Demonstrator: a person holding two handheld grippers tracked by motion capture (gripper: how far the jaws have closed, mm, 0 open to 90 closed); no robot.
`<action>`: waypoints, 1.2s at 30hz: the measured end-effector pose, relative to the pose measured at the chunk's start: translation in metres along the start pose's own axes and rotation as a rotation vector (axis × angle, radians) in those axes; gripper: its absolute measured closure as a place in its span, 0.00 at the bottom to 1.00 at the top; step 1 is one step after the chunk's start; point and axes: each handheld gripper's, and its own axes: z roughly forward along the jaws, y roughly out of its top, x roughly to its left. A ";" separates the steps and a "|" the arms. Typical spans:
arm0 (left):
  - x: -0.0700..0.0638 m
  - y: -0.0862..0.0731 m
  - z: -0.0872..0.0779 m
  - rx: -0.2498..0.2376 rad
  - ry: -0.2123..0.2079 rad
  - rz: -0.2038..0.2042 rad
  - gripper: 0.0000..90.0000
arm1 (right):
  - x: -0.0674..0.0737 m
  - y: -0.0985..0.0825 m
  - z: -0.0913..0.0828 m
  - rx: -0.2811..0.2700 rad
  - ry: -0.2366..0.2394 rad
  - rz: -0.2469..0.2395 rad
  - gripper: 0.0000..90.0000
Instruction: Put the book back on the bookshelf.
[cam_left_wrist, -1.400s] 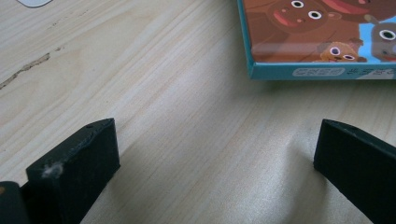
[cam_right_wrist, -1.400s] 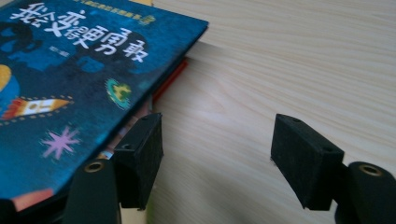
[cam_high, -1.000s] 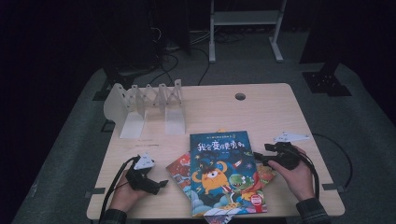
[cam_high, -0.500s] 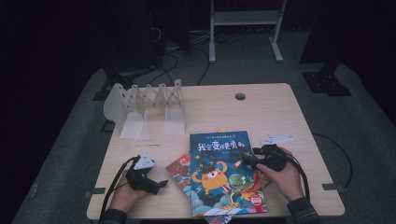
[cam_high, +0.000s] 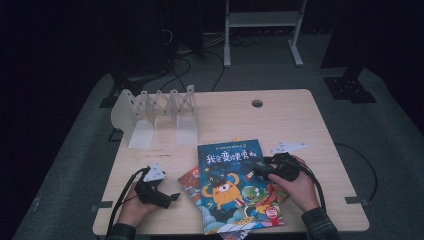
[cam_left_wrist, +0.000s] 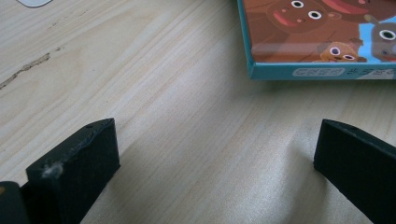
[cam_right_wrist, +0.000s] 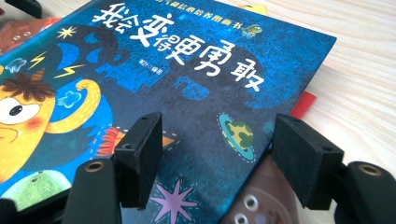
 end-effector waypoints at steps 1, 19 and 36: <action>0.000 0.000 0.000 0.000 0.000 0.000 0.00 | 0.000 0.001 0.001 0.000 0.006 -0.003 0.37; 0.000 0.000 0.000 -0.001 -0.003 0.002 0.00 | 0.010 0.004 -0.005 -0.032 0.041 -0.054 0.40; 0.000 0.000 0.000 -0.001 -0.002 0.001 0.00 | 0.011 -0.035 -0.055 -0.047 0.055 -0.073 0.30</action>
